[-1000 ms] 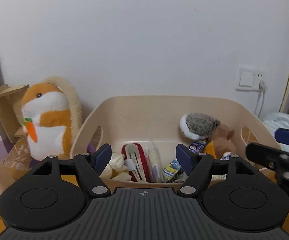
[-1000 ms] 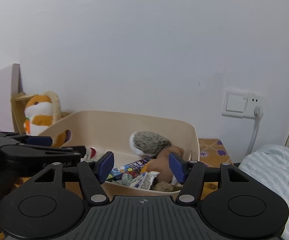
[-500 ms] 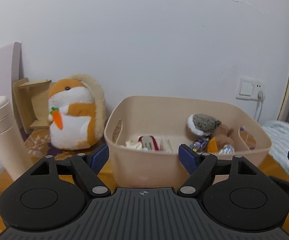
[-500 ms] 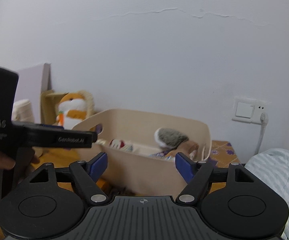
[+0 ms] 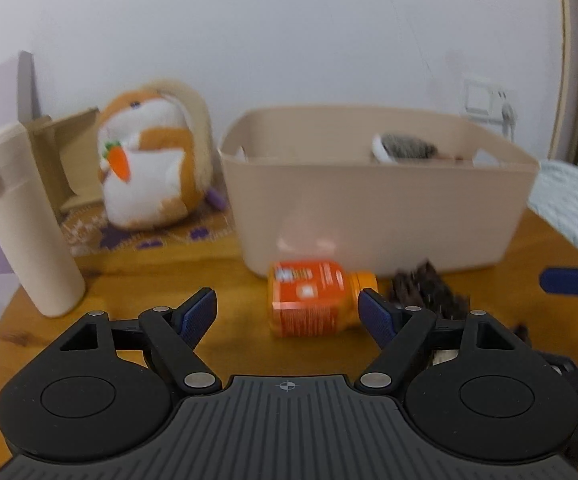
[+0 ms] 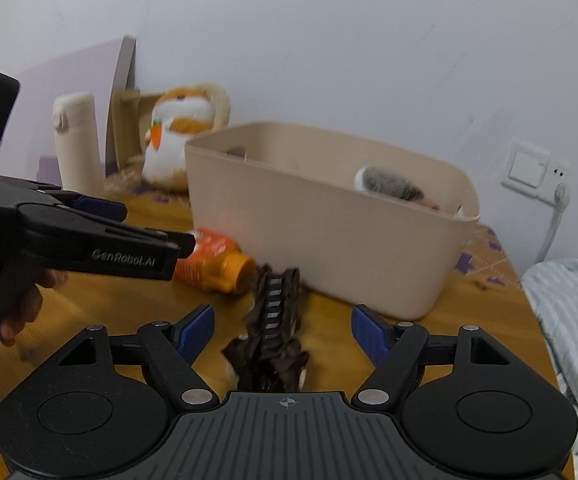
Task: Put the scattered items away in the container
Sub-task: 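Move both grippers back toward the orange bottle and brown hair ties, then grasp the orange bottle with the left gripper while the right grasps the brown hair ties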
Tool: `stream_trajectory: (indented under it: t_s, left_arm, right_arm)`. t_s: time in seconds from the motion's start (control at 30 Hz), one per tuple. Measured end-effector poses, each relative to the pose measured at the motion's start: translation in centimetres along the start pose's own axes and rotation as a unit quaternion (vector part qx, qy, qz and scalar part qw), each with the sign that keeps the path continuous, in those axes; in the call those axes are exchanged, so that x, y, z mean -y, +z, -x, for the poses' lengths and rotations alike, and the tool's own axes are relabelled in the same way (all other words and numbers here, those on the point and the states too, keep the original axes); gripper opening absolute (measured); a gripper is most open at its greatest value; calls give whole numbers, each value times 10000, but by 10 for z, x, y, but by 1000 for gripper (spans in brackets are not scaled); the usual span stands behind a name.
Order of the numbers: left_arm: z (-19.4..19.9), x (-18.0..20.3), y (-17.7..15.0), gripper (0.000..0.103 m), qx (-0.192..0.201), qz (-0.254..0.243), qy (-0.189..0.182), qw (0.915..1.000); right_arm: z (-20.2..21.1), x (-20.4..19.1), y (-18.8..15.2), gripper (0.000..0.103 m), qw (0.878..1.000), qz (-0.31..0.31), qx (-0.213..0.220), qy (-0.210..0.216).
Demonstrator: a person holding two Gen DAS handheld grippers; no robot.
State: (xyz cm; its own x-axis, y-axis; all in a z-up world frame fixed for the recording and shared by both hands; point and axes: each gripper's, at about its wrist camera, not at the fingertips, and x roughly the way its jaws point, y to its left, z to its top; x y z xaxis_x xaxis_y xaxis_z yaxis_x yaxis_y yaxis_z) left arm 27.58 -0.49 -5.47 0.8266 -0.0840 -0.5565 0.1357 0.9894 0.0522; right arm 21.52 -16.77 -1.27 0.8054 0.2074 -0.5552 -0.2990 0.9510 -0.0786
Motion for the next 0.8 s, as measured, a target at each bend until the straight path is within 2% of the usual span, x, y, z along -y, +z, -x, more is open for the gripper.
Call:
stream_trajectory:
  t_s: [0.33, 0.8]
  left_arm:
    - [-26, 6, -13, 80, -159, -113, -306, 9993]
    - [-53, 10, 2, 83, -256, 280, -400, 9985]
  right_arm:
    - [-31, -4, -3, 77, 9992, 26, -404, 16]
    - [-63, 9, -7, 75, 9978, -211, -596, -211]
